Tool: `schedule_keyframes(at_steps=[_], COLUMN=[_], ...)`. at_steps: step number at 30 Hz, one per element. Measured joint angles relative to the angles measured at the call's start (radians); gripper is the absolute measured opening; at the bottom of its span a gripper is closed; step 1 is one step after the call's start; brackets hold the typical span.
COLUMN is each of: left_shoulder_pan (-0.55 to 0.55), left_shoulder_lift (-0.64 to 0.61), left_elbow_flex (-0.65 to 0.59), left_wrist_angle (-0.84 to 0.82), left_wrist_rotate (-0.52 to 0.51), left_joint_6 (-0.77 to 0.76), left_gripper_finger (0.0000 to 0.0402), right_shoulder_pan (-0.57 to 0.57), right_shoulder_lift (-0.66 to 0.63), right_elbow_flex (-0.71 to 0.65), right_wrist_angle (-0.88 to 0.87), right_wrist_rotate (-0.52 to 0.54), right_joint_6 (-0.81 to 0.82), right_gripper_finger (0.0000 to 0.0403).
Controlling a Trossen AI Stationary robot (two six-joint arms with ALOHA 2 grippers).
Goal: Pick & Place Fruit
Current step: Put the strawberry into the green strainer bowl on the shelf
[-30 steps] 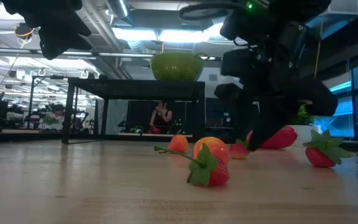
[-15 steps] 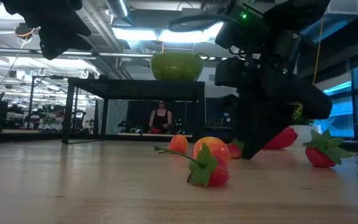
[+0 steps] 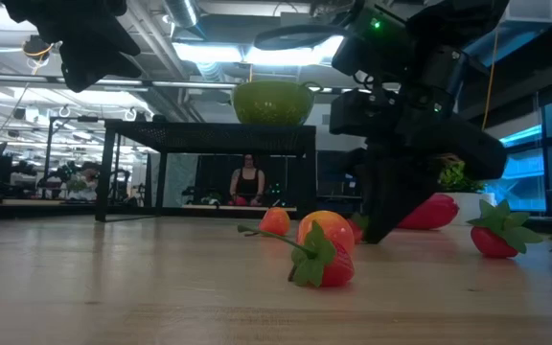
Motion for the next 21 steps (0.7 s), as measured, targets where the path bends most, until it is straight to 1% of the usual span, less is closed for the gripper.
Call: schedule_keyframes(at_steps=[5,14,16,21], left_shoulder_pan=[0.000,0.000,0.000,0.000], left_shoulder_lift=[0.000,0.000,0.000,0.000], left_elbow_flex=[0.000,0.000,0.000,0.000], left_wrist_angle=[0.000,0.000,0.000,-0.001], left_wrist_rotate=[0.003,0.003,0.003,0.003], left_joint_6=[0.000,0.001,0.001,0.001], left_gripper_finger=[0.0139,0.0139,0.0139,0.0139], right_shoulder_pan=[0.000,0.000,0.000,0.000], right_shoulder_lift=[0.000,-0.013,-0.030,-0.096], right_elbow_flex=[0.000,-0.003,-0.007,-0.005], right_wrist_angle=[-0.002,0.002,-0.014,0.019], right_wrist_rotate=[0.003,0.003,0.003,0.003], right_joint_6=[0.023,0.070,0.085,0.111], right_gripper_finger=[0.0006,0.0003,0.0003,0.0002])
